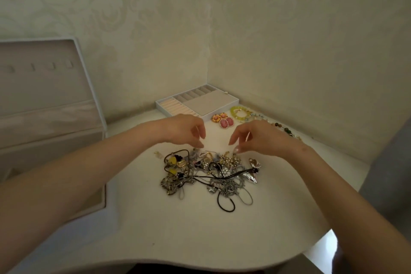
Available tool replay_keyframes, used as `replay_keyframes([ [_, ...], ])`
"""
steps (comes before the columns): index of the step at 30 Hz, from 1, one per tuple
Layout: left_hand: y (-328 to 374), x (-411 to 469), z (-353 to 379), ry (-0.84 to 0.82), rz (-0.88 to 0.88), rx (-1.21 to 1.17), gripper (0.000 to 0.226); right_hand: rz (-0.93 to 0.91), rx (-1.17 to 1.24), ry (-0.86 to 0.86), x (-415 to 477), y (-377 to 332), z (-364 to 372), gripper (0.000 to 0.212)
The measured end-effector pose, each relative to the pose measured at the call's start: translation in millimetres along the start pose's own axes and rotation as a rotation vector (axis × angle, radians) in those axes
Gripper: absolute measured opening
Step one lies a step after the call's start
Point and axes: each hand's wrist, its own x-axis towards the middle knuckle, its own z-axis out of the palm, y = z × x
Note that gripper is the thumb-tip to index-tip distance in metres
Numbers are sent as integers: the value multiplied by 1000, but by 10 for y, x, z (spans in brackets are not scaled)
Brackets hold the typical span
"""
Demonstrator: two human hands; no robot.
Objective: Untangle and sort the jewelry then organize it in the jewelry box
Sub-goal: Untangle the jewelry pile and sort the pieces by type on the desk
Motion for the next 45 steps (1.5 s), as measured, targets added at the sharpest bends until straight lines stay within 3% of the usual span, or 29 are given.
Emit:
replay_keyframes([
  [4, -195, -166, 15, -110, 18, -27, 42, 46, -88, -42, -104, 8, 37, 29],
  [7, -298, -220, 94, -214, 48, -22, 46, 63, -70, -94, -122, -8, 94, 27],
  [22, -300, -316, -26, -389, 103, -78, 22, -102, 45, -170, -156, -196, 224, 6],
  [25, -251, -272, -58, -336, 72, -115, 13, -81, 146, -202, -139, -170, 178, 4],
  [27, -216, -211, -26, -204, 75, -119, 7, -85, 130, -242, -133, -143, 132, 7],
  [31, -164, -65, 65, -14, 154, -43, 24, -76, 143, -181, -89, -144, 87, 5],
  [33, -132, -34, 102, 4, 221, -38, 27, -79, 120, -101, -43, -164, 110, 8],
  [37, -147, -49, 181, -14, 277, -63, 26, -91, 55, -246, -11, -176, 181, 15],
  [45, -213, -72, 187, -131, 211, -6, 36, -80, -31, -244, -41, -240, 180, 9],
])
